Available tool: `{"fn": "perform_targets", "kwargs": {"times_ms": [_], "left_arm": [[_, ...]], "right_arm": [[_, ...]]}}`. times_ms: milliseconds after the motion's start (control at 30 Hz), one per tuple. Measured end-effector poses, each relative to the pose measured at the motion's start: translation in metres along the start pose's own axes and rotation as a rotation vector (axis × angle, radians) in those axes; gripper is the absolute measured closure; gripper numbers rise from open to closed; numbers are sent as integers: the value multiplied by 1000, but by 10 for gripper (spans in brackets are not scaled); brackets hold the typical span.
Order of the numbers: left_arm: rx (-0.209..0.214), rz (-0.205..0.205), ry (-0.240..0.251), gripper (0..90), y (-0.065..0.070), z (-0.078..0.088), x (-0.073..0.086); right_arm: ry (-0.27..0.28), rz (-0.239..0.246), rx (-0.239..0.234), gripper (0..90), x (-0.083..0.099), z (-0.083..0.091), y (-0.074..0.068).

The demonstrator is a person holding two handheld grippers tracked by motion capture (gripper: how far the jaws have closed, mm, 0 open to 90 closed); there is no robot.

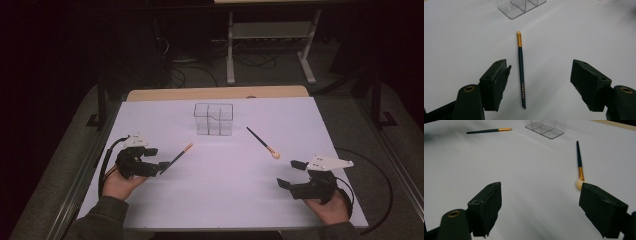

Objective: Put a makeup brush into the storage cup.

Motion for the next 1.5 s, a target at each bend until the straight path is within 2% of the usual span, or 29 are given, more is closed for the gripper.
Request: {"fn": "perform_targets", "kwargs": {"times_ms": [467, 500, 533, 667, 933, 967, 1133, 1500], "left_arm": [[8, -6, -47, 319, -3, -8, -13], [6, -19, -55, 320, -4, -8, -14], [8, -11, -53, 321, -3, -9, -15], [7, -24, -70, 328, -4, -10, -18], [8, -17, -90, 343, -4, -14, -24], [9, -31, -100, 343, -5, -14, -25], [10, -25, -109, 353, -6, -18, -28], [14, -35, -191, 412, -12, -33, -27]], "right_arm": [[0, -1, -1, 176, 0, 1, 0], [1, 2, 0, 176, -1, 1, 0], [2, 3, 0, 176, -1, 1, 0], [-1, 2, -1, 176, 0, 1, 0], [-1, -1, -2, 176, 0, 1, 1], [-1, -1, -2, 176, 0, 1, 1], [1, 2, -1, 176, -1, 2, 1], [0, 1, -3, 177, -1, 2, 1]]}}
Point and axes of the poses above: each handheld gripper's, and its own axes: z roughly backward along the jaws, x roughly out of its underside, y roughly to its right, the point moved 8 cm from there along -z, roughly forward along the jaws, and after that the axes turned 1 degree about -z, right-handed, at the moved point
